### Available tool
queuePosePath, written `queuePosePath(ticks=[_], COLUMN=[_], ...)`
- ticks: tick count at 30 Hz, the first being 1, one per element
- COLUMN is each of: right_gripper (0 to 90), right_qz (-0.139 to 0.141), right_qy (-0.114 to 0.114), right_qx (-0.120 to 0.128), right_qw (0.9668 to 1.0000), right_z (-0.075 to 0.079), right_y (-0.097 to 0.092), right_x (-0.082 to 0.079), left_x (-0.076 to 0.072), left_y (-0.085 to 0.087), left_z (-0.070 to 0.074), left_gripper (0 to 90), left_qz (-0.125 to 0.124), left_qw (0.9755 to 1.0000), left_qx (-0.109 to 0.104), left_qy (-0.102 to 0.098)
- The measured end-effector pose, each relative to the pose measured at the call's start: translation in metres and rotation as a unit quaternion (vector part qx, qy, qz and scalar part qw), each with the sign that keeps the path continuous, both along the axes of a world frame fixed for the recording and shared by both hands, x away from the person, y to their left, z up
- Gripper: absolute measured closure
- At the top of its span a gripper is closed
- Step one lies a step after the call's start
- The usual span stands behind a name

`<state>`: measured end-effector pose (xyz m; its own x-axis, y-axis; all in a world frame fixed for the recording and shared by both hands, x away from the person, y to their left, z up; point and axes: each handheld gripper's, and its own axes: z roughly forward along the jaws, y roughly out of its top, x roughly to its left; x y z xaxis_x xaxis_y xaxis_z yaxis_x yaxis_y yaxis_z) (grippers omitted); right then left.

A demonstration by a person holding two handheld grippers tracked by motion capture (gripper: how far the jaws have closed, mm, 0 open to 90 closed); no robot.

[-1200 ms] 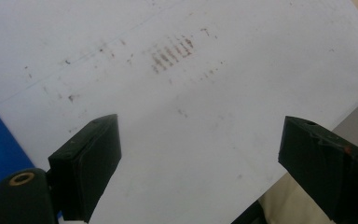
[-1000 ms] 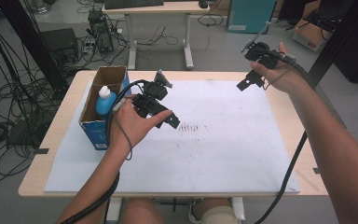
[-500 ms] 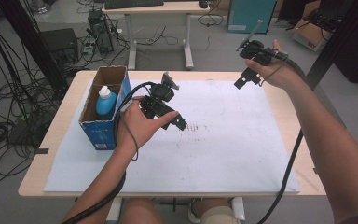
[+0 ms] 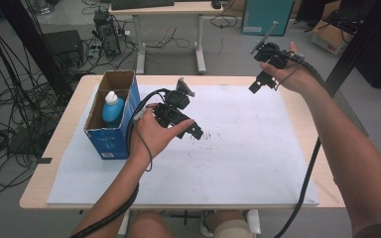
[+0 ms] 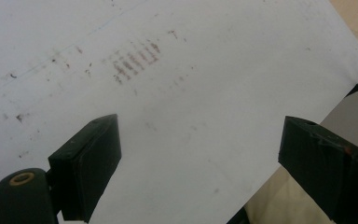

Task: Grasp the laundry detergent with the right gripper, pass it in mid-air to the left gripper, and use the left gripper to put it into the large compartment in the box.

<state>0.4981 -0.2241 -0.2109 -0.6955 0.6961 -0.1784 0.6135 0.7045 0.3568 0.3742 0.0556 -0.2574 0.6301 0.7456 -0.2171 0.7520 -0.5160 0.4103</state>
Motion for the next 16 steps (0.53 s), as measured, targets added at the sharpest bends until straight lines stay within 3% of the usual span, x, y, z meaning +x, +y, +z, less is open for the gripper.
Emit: queuePosePath(ticks=[16], right_gripper=[0.4], right_qz=[0.002], right_qy=[0.001], right_qx=[-0.004], right_qw=[1.0000], right_z=[-0.0012], right_y=[0.0026], right_x=[-0.0010], left_x=[-0.0025], left_y=[0.0033], left_z=[-0.0026], left_gripper=[13.3], left_qz=[0.003], left_qw=[1.0000], left_qx=[-0.001], left_qy=[0.004])
